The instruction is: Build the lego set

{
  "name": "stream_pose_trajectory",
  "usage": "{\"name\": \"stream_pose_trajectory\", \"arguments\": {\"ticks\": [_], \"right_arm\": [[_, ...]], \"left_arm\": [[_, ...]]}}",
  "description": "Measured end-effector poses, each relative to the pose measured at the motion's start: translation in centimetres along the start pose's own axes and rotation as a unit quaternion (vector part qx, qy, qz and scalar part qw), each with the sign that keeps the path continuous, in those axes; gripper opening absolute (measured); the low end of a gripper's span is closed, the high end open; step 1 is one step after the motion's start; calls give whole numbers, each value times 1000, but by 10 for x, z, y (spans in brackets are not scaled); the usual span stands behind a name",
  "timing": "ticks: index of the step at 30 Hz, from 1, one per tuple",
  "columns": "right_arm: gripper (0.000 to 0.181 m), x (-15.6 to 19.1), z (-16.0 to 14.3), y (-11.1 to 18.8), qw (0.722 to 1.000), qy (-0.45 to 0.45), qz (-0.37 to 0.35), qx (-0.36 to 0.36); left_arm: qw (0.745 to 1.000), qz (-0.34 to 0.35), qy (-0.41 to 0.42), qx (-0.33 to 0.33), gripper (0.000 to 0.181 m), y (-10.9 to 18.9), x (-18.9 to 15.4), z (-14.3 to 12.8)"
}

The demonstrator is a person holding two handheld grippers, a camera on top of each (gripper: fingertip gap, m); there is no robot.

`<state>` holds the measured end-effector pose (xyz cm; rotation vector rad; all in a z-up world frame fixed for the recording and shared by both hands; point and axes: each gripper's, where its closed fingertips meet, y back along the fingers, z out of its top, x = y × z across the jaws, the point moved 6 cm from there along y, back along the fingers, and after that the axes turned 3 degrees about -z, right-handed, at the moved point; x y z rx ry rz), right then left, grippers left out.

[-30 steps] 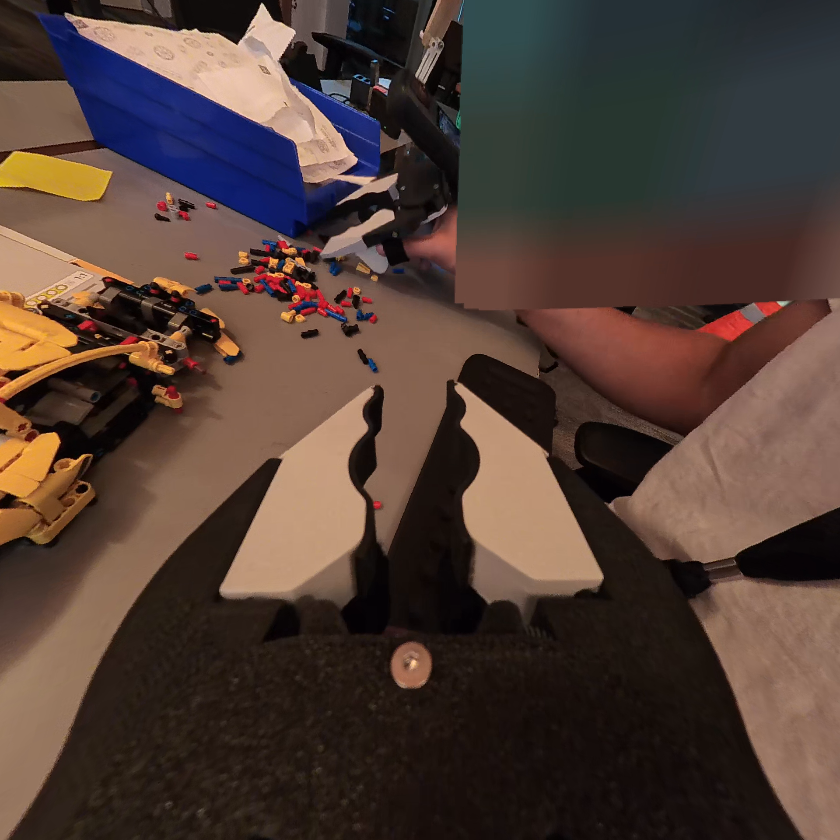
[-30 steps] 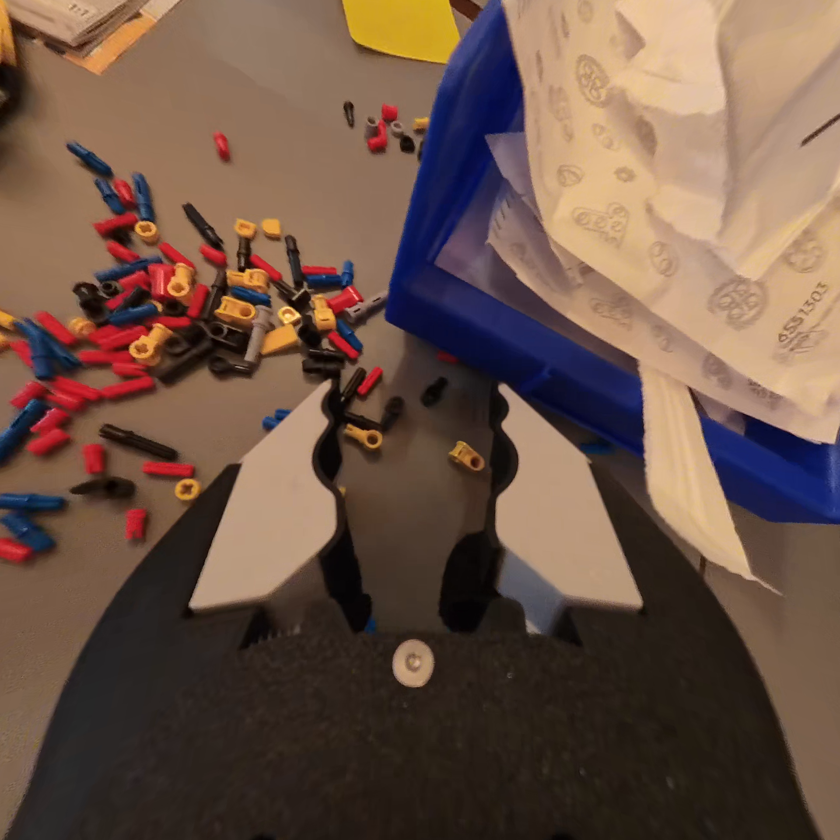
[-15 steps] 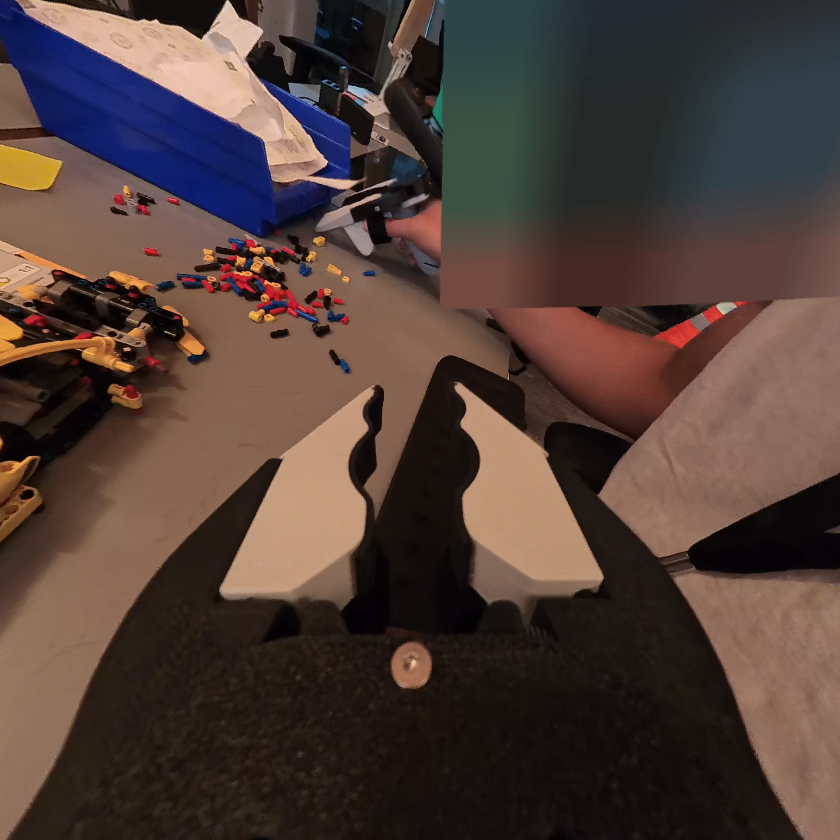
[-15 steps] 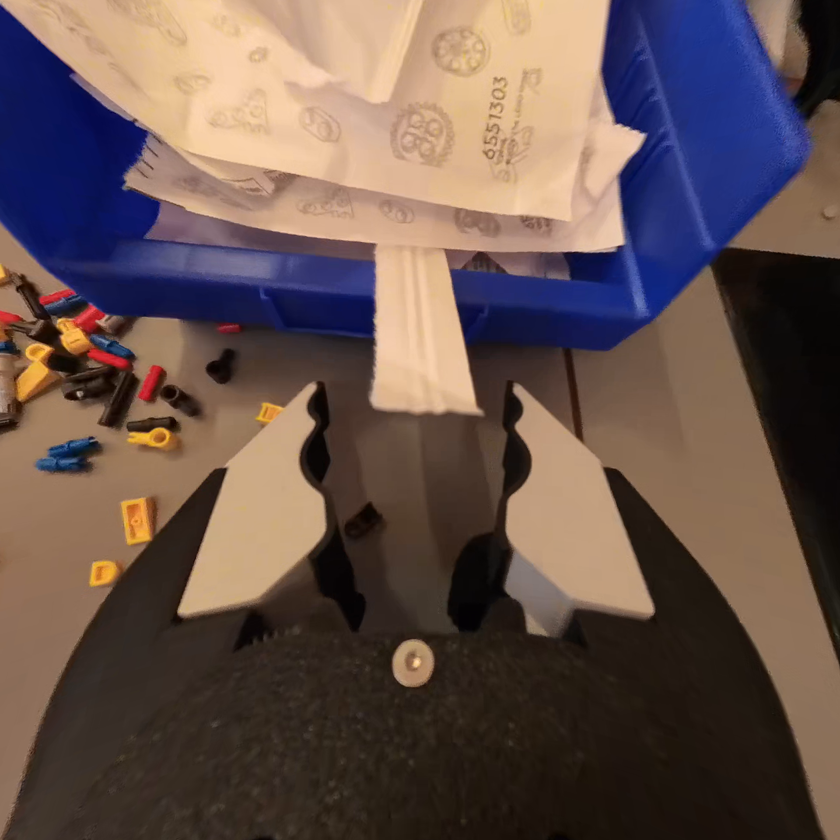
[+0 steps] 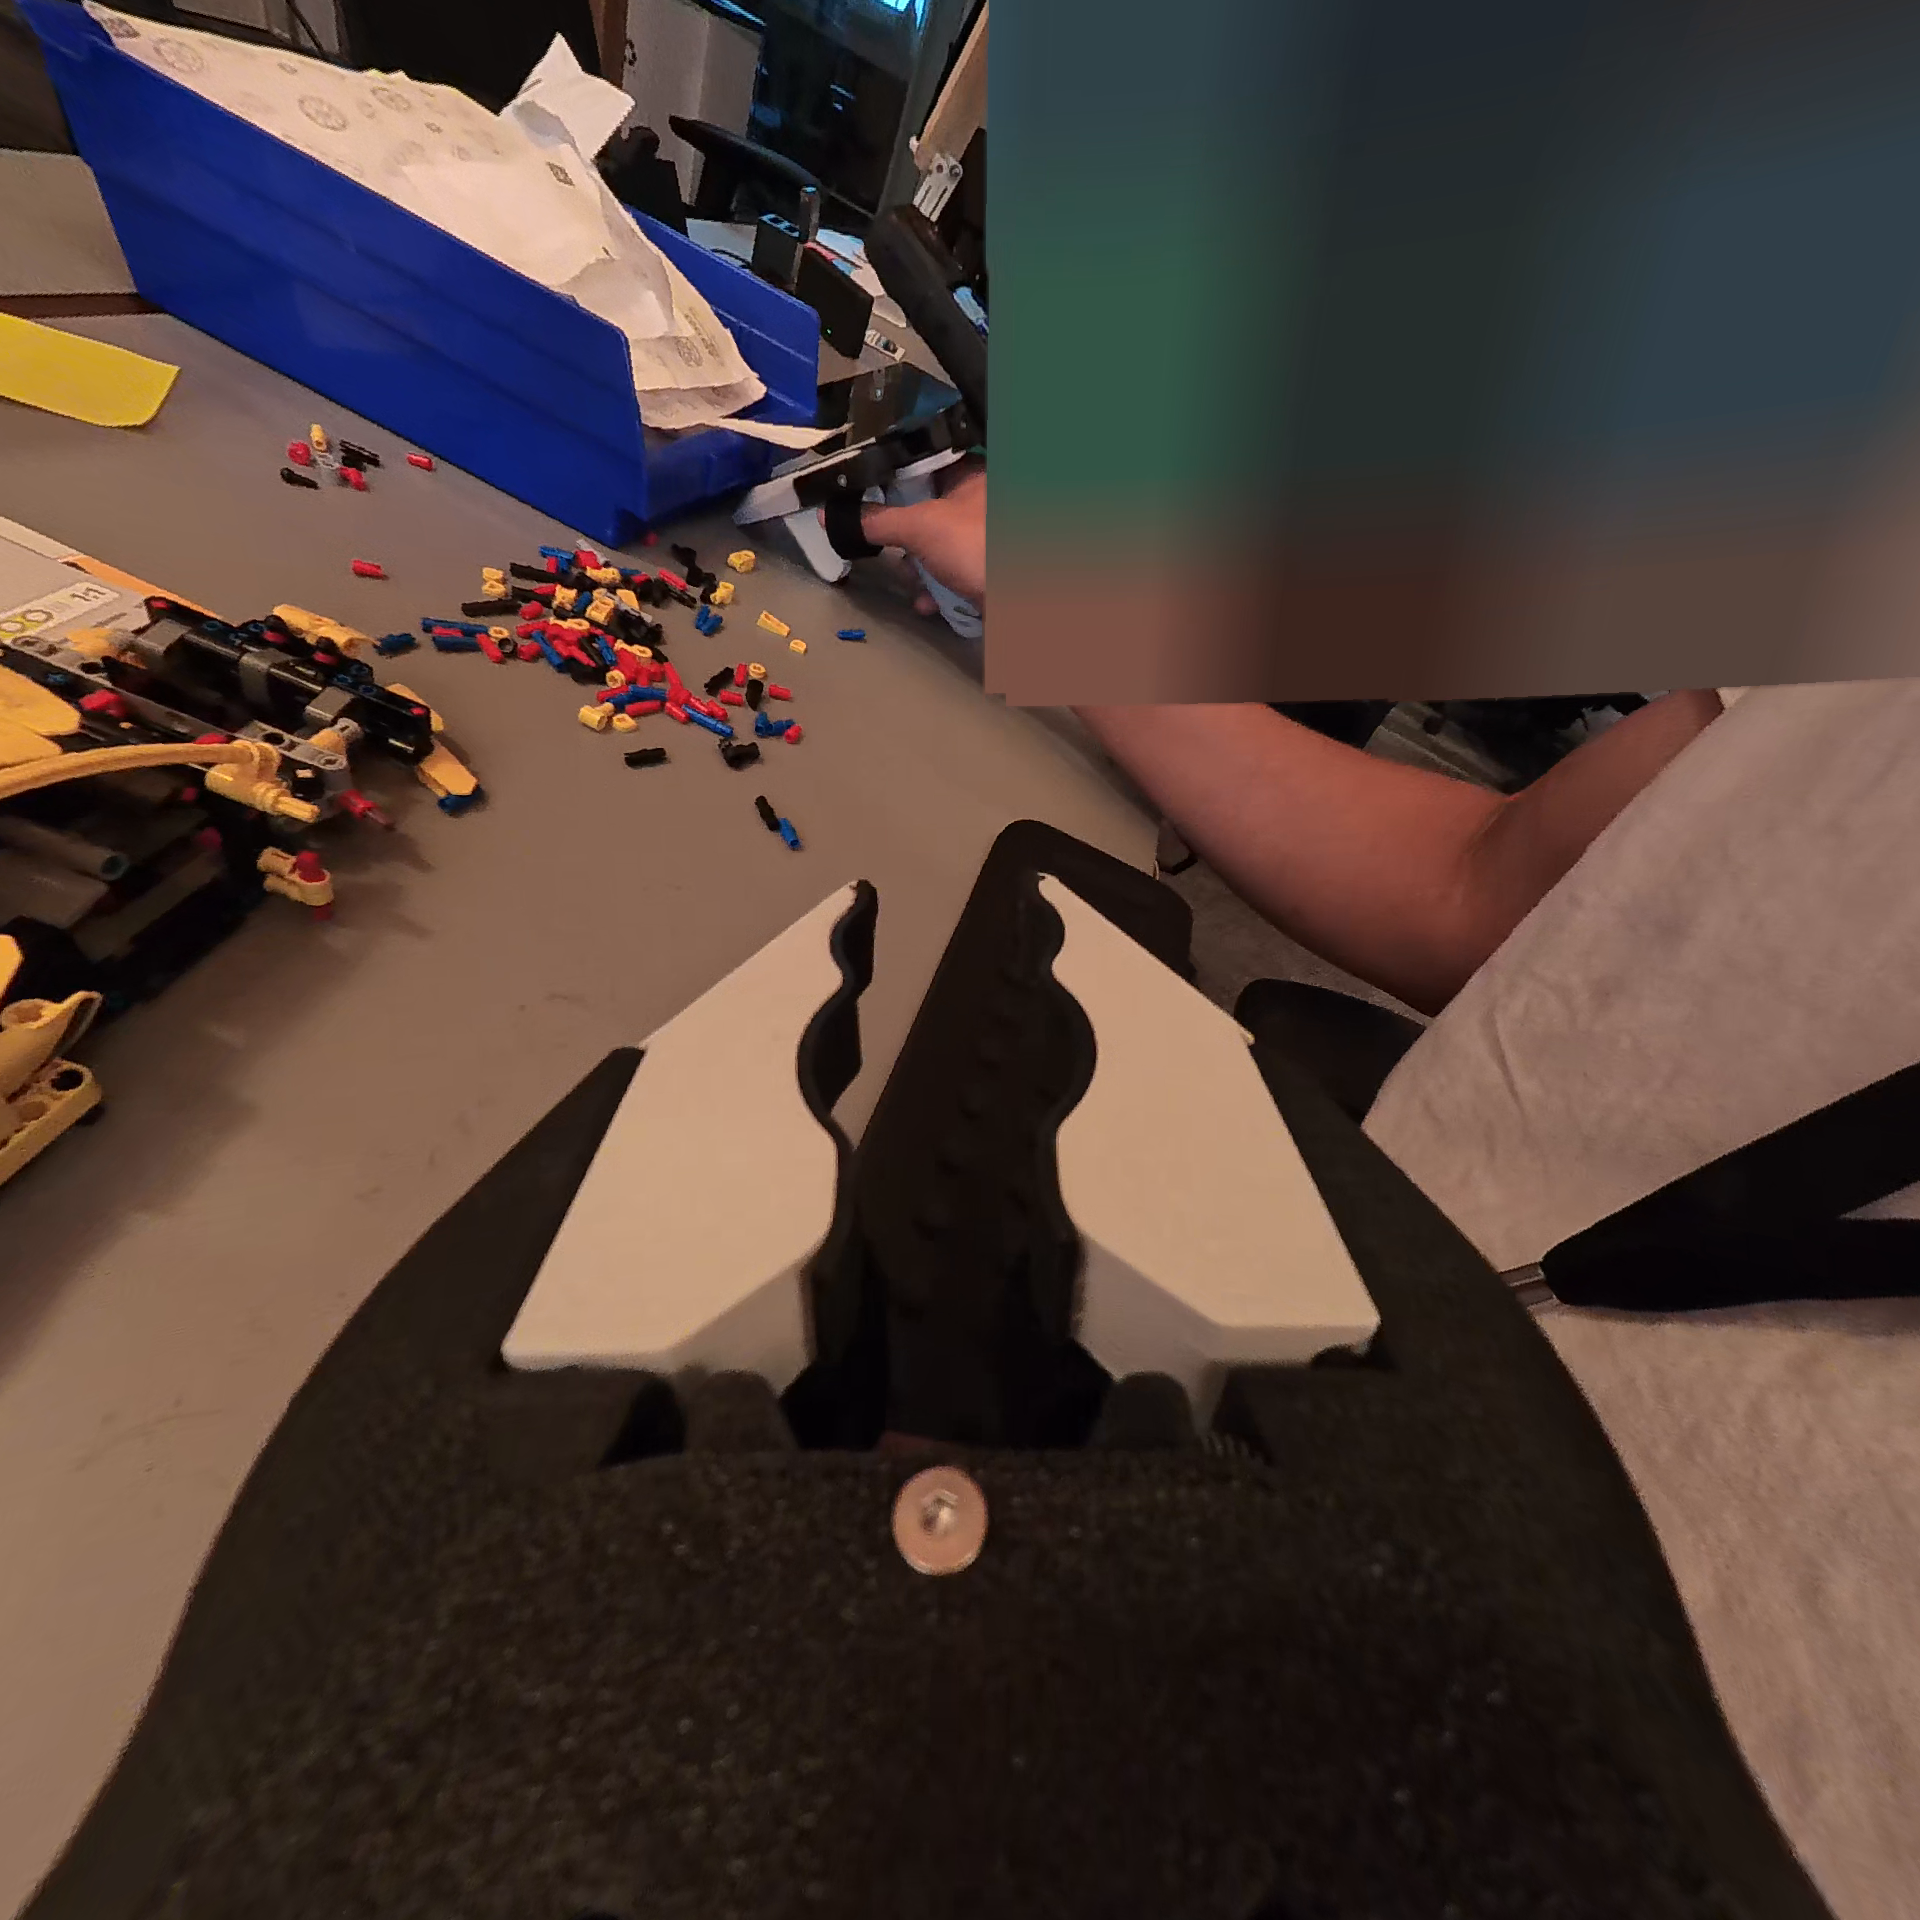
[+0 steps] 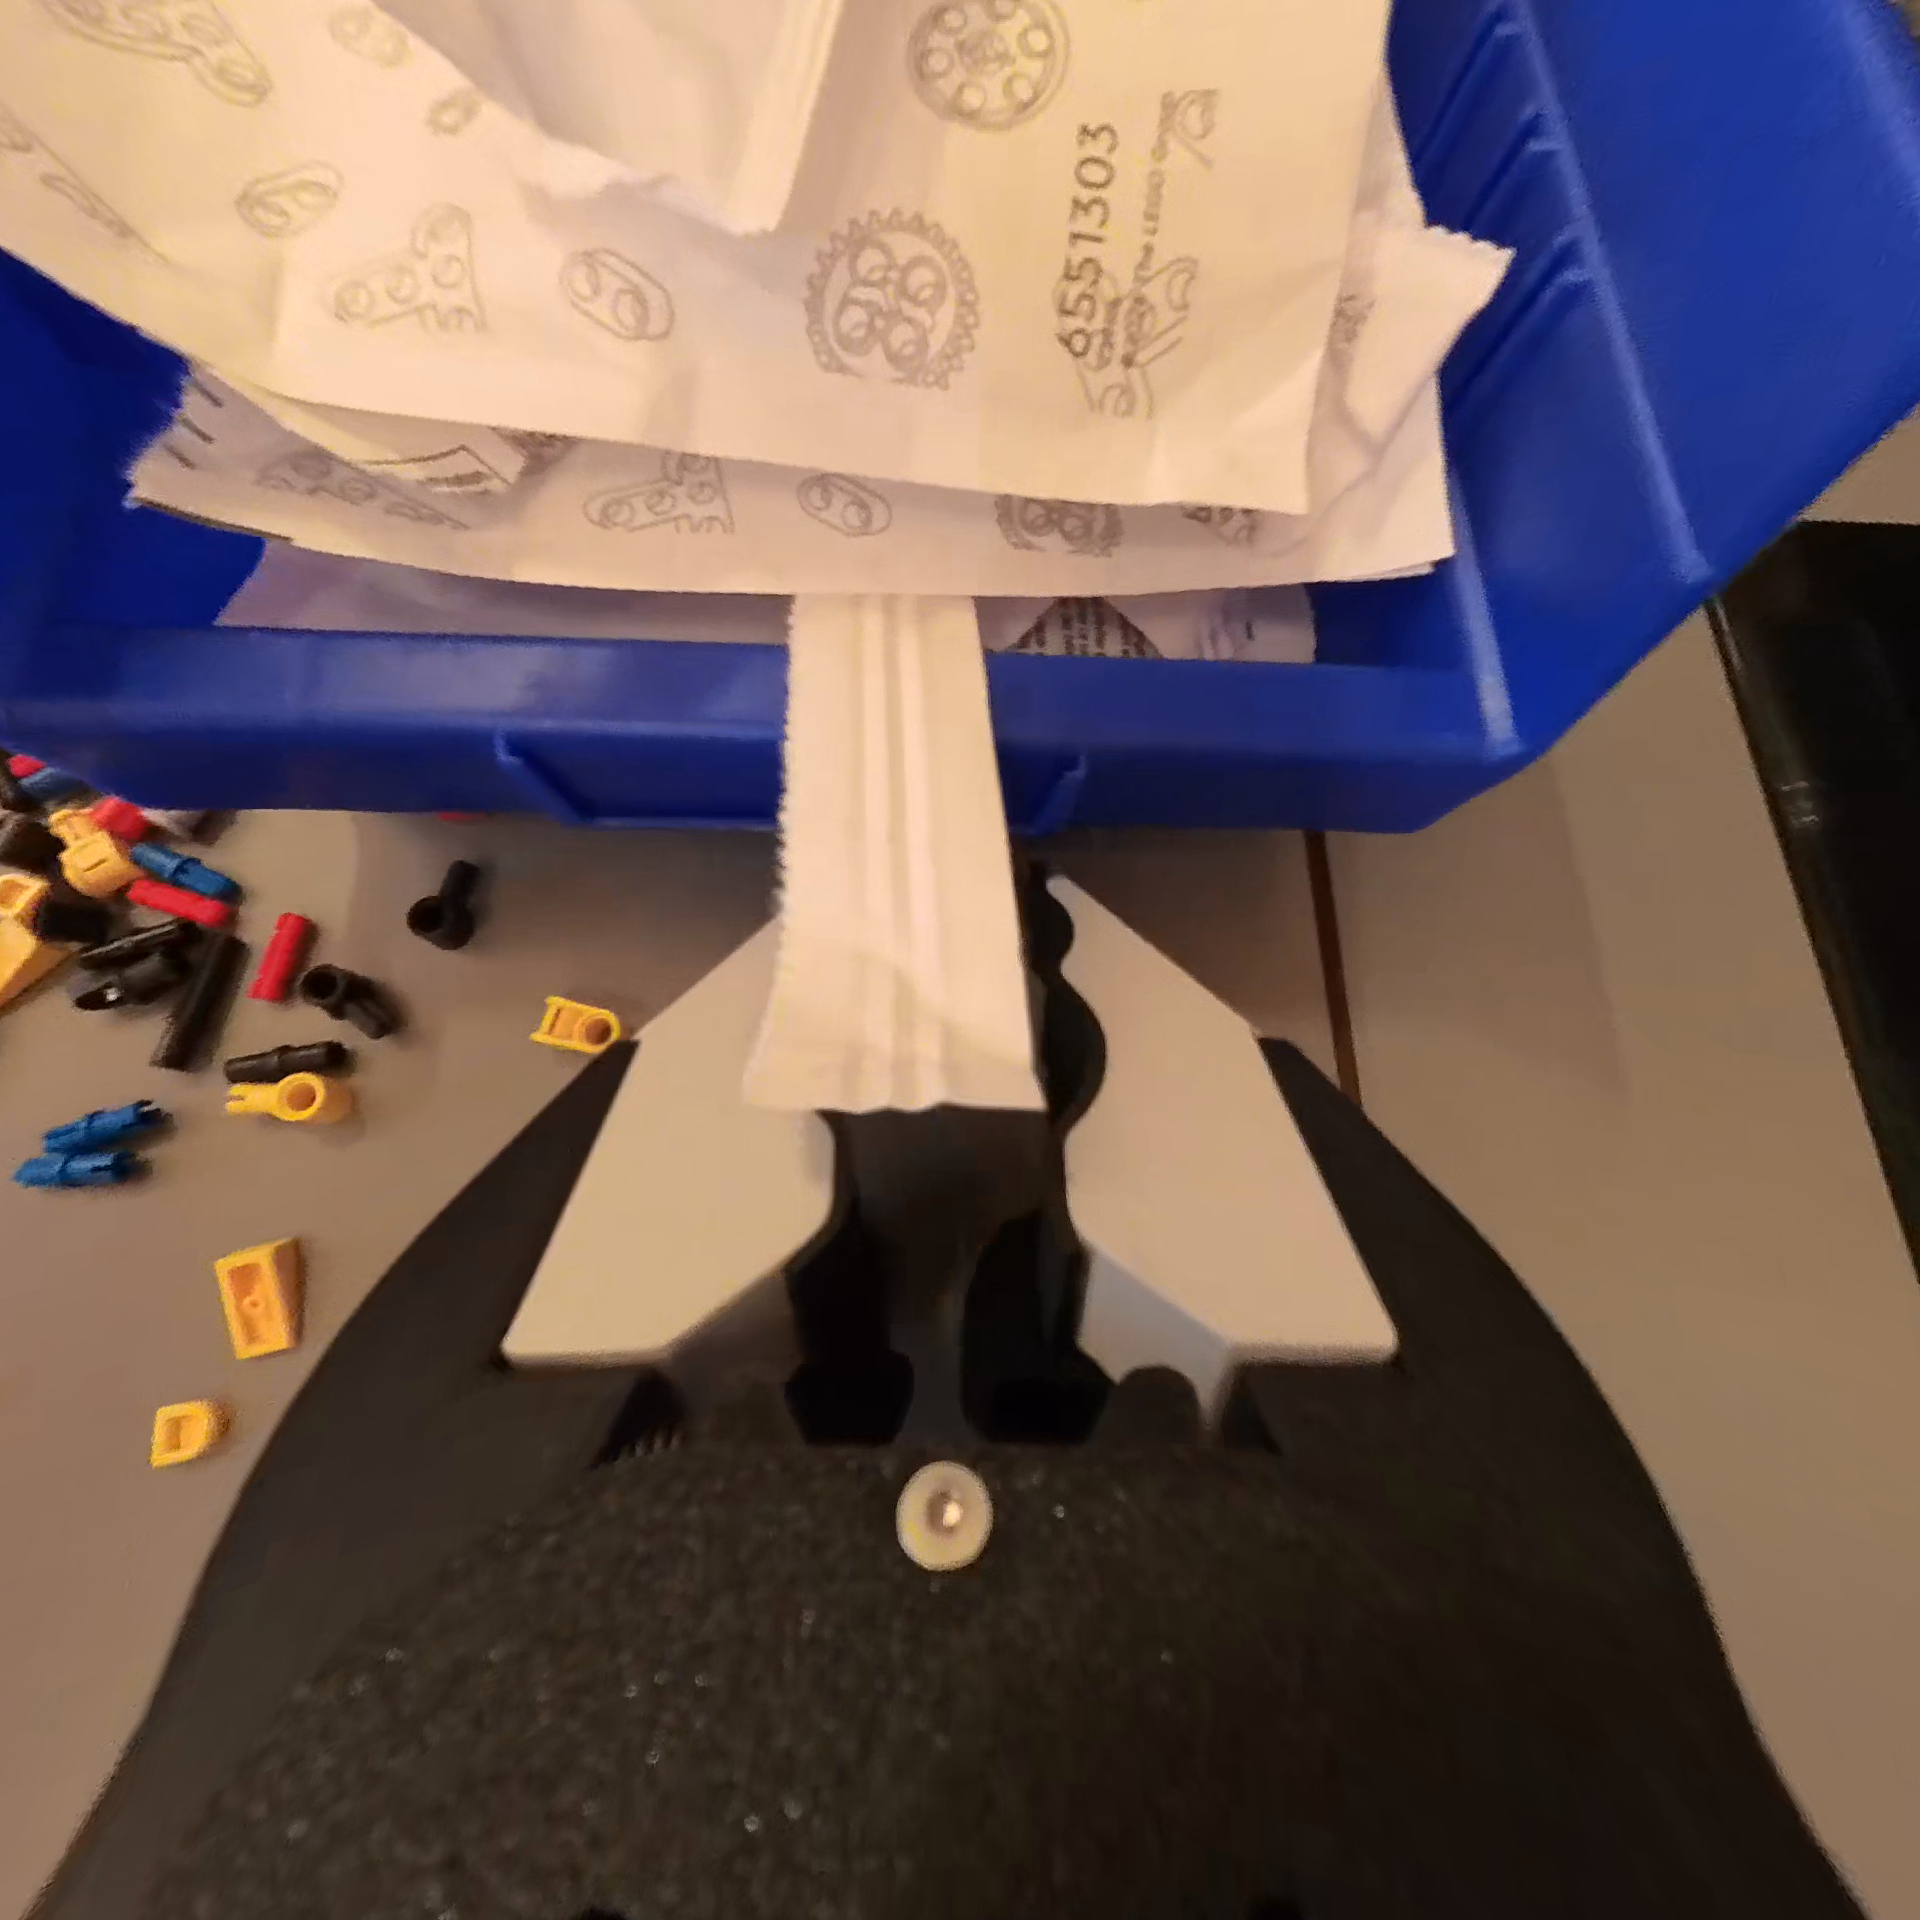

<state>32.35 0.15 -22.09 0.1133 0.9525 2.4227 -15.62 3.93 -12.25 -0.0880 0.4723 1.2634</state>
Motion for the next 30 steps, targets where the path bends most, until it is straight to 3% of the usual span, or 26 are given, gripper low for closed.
{"name": "stream_pose_trajectory", "arguments": {"ticks": [10,15,18,24,30], "right_arm": [[29,1,4,-1,999,-44,-3,-6],[3,-1,0,-1,999,-22,-44,8],[4,-1,-1,0,999,-3,-47,7],[1,11,-2,3,999,38,-10,0],[0,47,-1,9,997,70,44,5]], "left_arm": [[1000,-1,-1,3,28,-1,2,4],[1000,-1,-1,7,28,-4,1,4],[1000,1,0,6,28,-4,1,4],[1000,2,3,5,28,-2,2,2],[1000,1,2,4,28,-2,0,2]]}}
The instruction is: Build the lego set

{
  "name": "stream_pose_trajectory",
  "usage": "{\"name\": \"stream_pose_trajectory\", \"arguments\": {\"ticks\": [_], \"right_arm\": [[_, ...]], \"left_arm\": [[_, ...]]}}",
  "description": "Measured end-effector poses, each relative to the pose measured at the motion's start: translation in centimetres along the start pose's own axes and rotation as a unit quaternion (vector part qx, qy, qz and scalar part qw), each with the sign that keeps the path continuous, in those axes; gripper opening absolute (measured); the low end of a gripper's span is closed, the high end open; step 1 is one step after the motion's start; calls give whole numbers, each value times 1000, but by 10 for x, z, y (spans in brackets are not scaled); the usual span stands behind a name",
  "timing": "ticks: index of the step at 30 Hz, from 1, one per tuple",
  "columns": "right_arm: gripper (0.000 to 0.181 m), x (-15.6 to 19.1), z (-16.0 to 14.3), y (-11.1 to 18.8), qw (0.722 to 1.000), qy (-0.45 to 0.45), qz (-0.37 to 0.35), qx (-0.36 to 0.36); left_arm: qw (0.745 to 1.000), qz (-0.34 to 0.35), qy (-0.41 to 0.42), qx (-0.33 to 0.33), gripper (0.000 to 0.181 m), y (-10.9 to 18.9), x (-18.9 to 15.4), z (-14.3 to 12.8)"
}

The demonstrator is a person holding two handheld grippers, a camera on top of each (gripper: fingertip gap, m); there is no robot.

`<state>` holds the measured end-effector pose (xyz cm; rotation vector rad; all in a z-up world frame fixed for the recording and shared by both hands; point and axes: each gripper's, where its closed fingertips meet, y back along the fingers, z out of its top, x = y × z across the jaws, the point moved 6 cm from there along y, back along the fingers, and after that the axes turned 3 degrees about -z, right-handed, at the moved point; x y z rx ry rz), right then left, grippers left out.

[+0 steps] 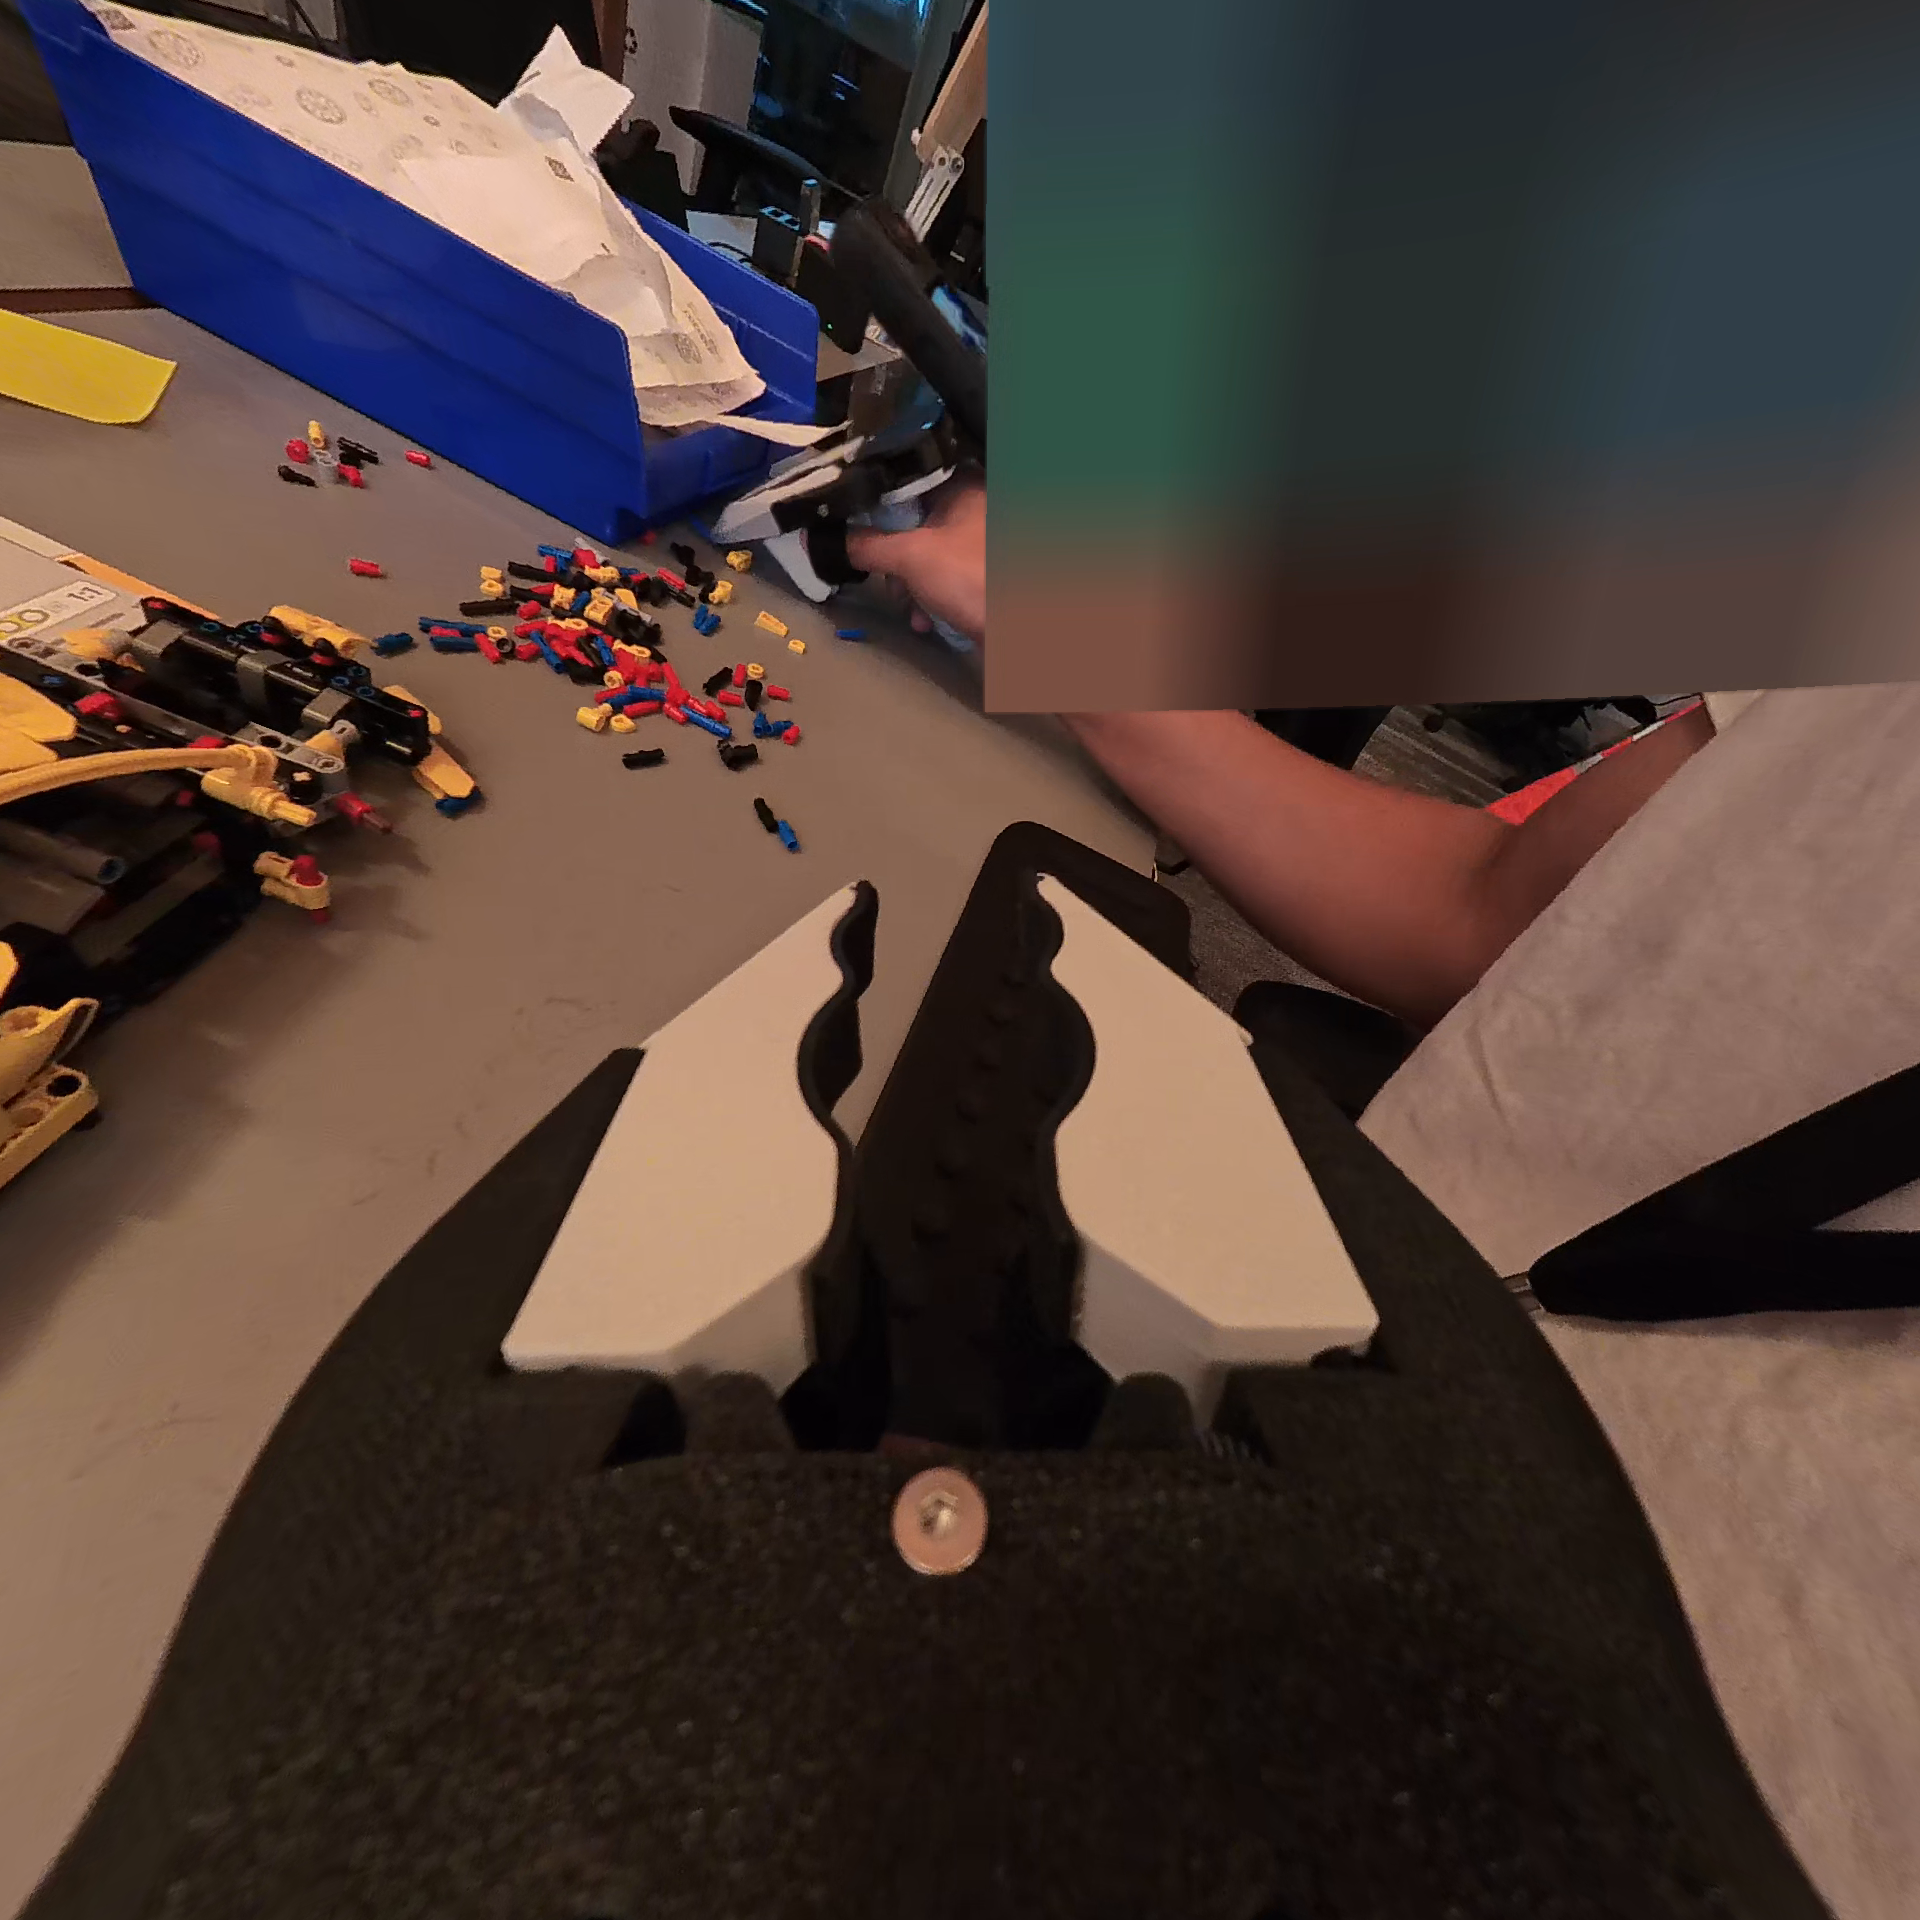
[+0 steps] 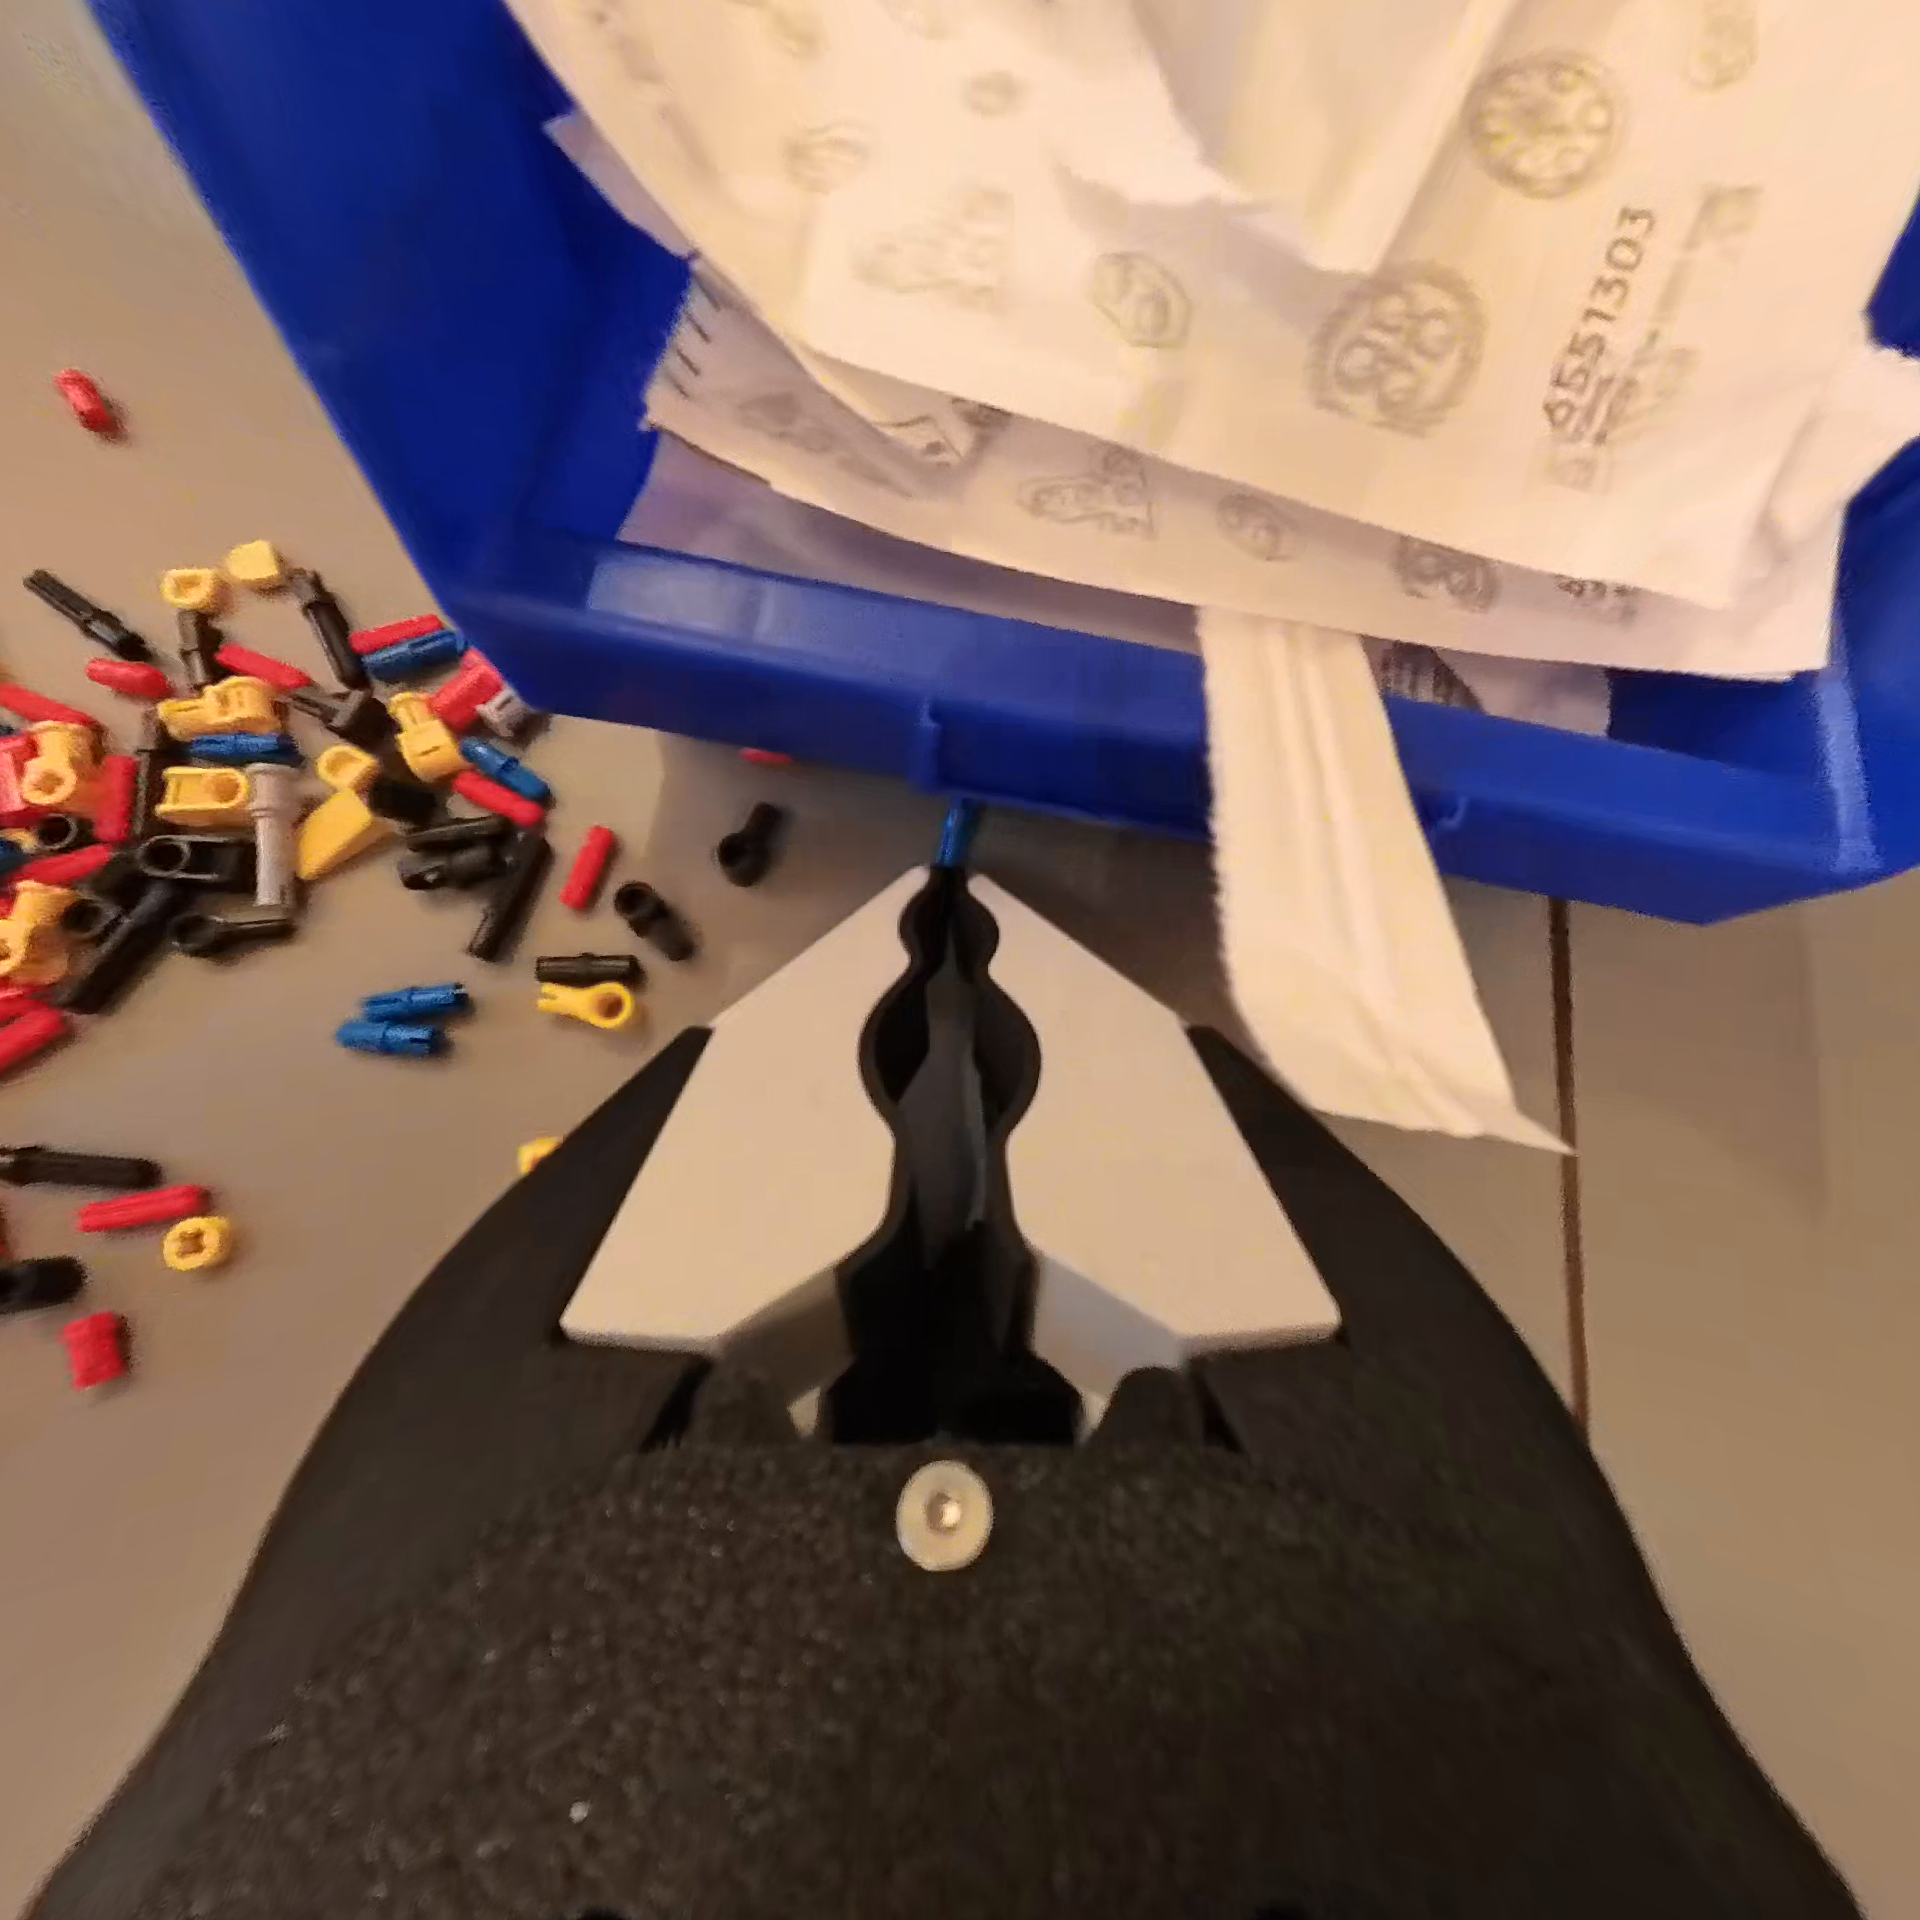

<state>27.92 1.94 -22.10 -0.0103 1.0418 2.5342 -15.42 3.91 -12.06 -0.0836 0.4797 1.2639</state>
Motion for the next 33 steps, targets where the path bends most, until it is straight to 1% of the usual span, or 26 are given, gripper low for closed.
{"name": "stream_pose_trajectory", "arguments": {"ticks": [3,12,16,20,23,26,27,30,33], "right_arm": [[0,10,4,-1,999,38,-20,8],[0,38,15,-4,987,148,-44,42],[0,48,17,-1,989,139,-9,48],[0,34,17,2,989,132,-35,56],[0,30,16,1,986,146,-38,66],[0,30,20,3,991,127,-33,36],[1,30,20,3,992,117,-27,29],[23,32,17,-2,995,88,5,35],[28,32,16,-4,998,52,24,20]], "left_arm": [[1000,-1,-1,-1,28,0,-2,0],[1000,5,-3,-7,27,8,-3,0],[1000,9,-3,-12,27,11,-3,0],[1000,10,-2,-14,27,12,-3,0],[1000,9,-3,-13,27,12,-2,0],[1000,11,-5,-13,27,13,-2,0],[1000,11,-4,-15,27,13,-2,1],[1000,9,-1,-17,27,13,-2,1],[1000,11,-4,-14,27,14,-2,0]]}}
